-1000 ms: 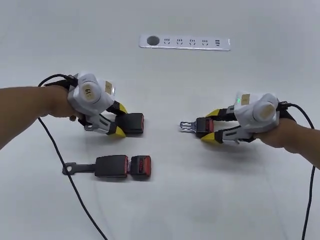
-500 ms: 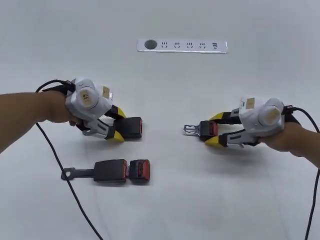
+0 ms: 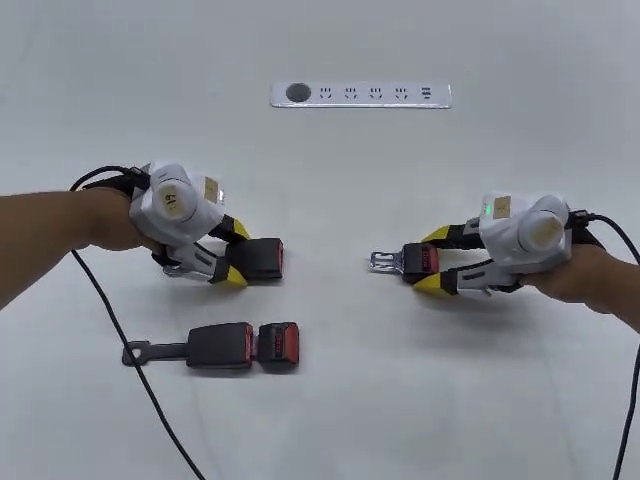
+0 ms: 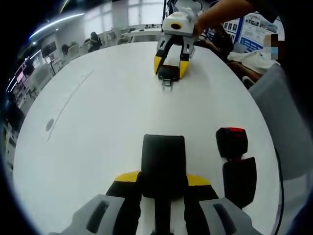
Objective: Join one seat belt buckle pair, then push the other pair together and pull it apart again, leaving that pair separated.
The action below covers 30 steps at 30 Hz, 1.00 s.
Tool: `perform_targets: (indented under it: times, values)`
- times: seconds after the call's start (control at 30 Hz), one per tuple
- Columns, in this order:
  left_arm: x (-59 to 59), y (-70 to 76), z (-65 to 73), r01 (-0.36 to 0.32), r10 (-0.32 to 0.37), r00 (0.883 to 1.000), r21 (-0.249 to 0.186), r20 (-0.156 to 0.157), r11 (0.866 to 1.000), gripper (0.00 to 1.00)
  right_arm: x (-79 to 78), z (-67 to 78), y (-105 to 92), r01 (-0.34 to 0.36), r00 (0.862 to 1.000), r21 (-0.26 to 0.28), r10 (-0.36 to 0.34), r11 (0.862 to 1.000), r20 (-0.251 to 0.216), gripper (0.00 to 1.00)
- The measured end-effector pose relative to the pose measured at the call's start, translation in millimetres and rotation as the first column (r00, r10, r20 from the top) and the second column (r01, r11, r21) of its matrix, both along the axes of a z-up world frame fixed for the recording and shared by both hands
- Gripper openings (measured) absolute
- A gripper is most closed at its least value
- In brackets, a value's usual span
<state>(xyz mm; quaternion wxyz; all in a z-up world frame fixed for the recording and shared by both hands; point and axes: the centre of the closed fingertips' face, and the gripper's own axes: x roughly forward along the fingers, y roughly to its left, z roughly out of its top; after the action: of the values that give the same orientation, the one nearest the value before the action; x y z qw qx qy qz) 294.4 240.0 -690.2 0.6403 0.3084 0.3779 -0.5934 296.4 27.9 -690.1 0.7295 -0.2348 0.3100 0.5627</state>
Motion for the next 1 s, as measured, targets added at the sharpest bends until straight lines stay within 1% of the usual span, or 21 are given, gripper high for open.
perform_targets:
  times: [0.03,0.07,0.1,0.13,0.2,0.23,0.27,0.3,0.37,0.47,0.53,0.57,0.6,0.67,0.73,0.77,0.8,0.87,0.93,0.97,1.0]
  values:
    - [0.2,0.8,-0.8,-0.010,0.010,1.000,0.001,-0.017,1.000,0.36,1.7,-0.4,-0.7,0.021,1.000,-0.001,-0.021,1.000,-0.002,0.36]
    - [-3.4,-1.0,2.1,-0.033,0.033,0.998,0.000,-0.046,0.999,0.37,1.9,0.7,-0.3,0.064,0.998,0.009,-0.063,0.998,-0.027,0.38]
    - [-3.2,-3.7,3.9,-0.048,0.048,0.997,-0.004,-0.054,0.999,0.39,2.5,4.0,0.4,0.102,0.994,0.023,-0.100,0.995,-0.053,0.40]
    - [-1.5,-0.3,1.3,-0.062,0.062,0.997,0.011,-0.053,0.998,0.40,4.5,7.4,1.3,0.115,0.992,0.035,-0.113,0.993,-0.049,0.45]
    - [-1.6,1.2,3.0,-0.066,0.067,0.997,0.019,-0.044,0.998,0.43,16.5,13.6,2.3,0.140,0.990,0.069,-0.141,0.988,0.013,0.54]
    - [-1.7,-1.5,7.1,-0.085,0.085,0.995,-0.009,-0.049,0.996,0.46,17.5,16.1,2.6,0.150,0.988,0.077,-0.152,0.986,0.025,0.58]
    - [1.6,-1.6,7.1,-0.136,0.132,0.988,-0.055,-0.079,0.989,0.50,17.5,17.7,1.6,0.167,0.986,0.076,-0.169,0.983,0.017,0.61]
    - [4.5,-1.3,8.7,-0.165,0.159,0.984,-0.070,-0.082,0.984,0.56,19.3,13.4,0.0,0.182,0.983,0.073,-0.183,0.981,0.017,0.63]
    - [11.2,-0.9,17.6,-0.216,0.213,0.976,-0.085,-0.043,0.973,0.64,22.3,15.5,-2.5,0.212,0.975,0.070,-0.215,0.975,0.046,0.66]
    - [10.2,-2.6,30.6,-0.285,0.285,0.958,-0.108,-0.017,0.952,0.70,20.3,18.4,-2.5,0.284,0.958,0.100,-0.287,0.954,0.016,0.67]
    - [18.0,-2.1,37.2,-0.338,0.345,0.939,-0.168,0.011,0.926,0.73,20.9,21.3,-3.9,0.302,0.950,0.097,-0.308,0.948,0.052,0.69]
    - [20.2,-0.6,39.3,-0.360,0.369,0.929,-0.180,0.021,0.916,0.76,17.6,23.4,-2.7,0.318,0.945,0.103,-0.324,0.943,0.048,0.70]
    - [18.6,-1.3,46.9,-0.400,0.413,0.910,-0.190,0.033,0.896,0.80,16.8,26.5,-1.9,0.340,0.936,0.114,-0.347,0.934,0.053,0.71]
    - [20.4,3.0,47.9,-0.441,0.459,0.888,-0.224,0.032,0.869,0.86,14.7,33.7,0.2,0.369,0.922,0.128,-0.380,0.921,0.079,0.74]
    - [19.5,5.9,50.8,-0.471,0.494,0.868,-0.240,0.045,0.849,0.90,12.0,40.1,2.7,0.403,0.906,0.151,-0.417,0.902,0.075,0.75]
    - [17.0,7.7,52.1,-0.491,0.514,0.857,-0.243,0.039,0.836,0.91,11.9,42.4,2.7,0.436,0.890,0.172,-0.452,0.883,0.065,0.75]
    - [16.9,11.2,51.1,-0.508,0.531,0.846,-0.245,0.034,0.825,0.92,12.2,44.5,2.5,0.451,0.880,0.179,-0.469,0.874,0.073,0.76]
    - [13.3,11.9,60.0,-0.531,0.562,0.826,-0.271,0.047,0.803,0.95,10.9,48.3,1.6,0.468,0.866,0.185,-0.490,0.865,0.099,0.78]
    - [11.6,15.2,63.6,-0.556,0.593,0.804,-0.307,0.037,0.773,1.00,1.8,54.3,6.1,0.483,0.857,0.197,-0.507,0.853,0.096,0.80]
    - [9.8,17.2,64.5,-0.563,0.602,0.798,-0.307,0.039,0.767,1.00,-0.9,58.3,6.9,0.493,0.851,0.201,-0.518,0.846,0.092,0.81]
    - [4.2,16.4,70.7,-0.596,0.634,0.773,-0.312,0.028,0.740,1.00,-3.9,61.5,7.5,0.501,0.844,0.206,-0.527,0.841,0.099,0.81]
